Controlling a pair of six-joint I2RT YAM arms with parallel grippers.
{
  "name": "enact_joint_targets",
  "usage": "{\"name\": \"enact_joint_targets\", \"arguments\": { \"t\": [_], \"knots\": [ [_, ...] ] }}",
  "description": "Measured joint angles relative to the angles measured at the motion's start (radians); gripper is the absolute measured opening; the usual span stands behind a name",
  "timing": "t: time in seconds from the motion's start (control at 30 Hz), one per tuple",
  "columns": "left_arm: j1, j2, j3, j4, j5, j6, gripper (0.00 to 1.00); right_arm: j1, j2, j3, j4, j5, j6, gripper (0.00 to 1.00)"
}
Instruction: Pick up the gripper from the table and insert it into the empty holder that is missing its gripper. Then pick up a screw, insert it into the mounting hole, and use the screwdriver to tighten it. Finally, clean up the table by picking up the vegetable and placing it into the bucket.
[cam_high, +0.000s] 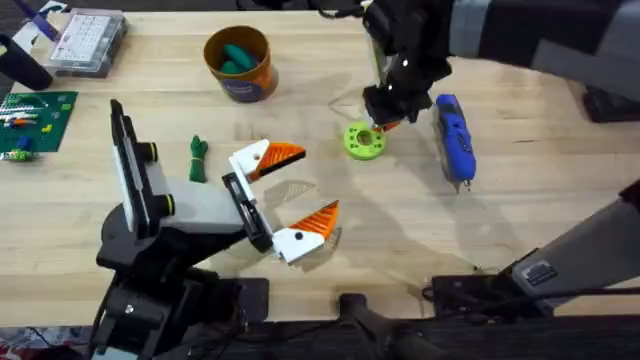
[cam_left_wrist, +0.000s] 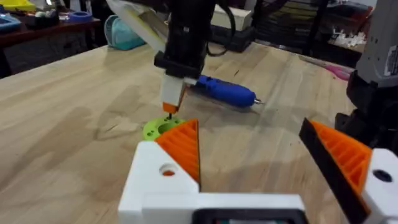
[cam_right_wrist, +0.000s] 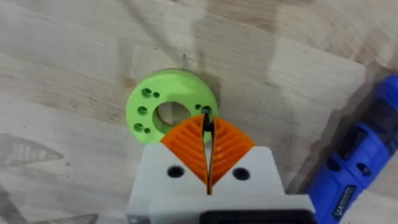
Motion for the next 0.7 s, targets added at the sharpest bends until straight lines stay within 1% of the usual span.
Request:
{"name": "enact_joint_targets", "arguments": {
  "t": [0.2,0.37,0.5,0.7],
  "knots": [
    [0.000,0.000,0.000,0.000,0.000,0.000,0.988,0.000,-0.032,0.117,-0.118,-0.001,0.000,0.007],
    [0.000,0.000,0.000,0.000,0.000,0.000,0.988,0.003,-0.047,0.250,-0.248,-0.001,-0.019,0.007],
    [0.000,0.000,0.000,0.000,0.000,0.000,0.988,0.023,-0.049,0.394,-0.397,-0.001,-0.063,0.007],
    [0.000,0.000,0.000,0.000,0.000,0.000,0.988,0.104,-0.049,0.628,-0.548,-0.001,-0.136,0.007]
  ]
}}
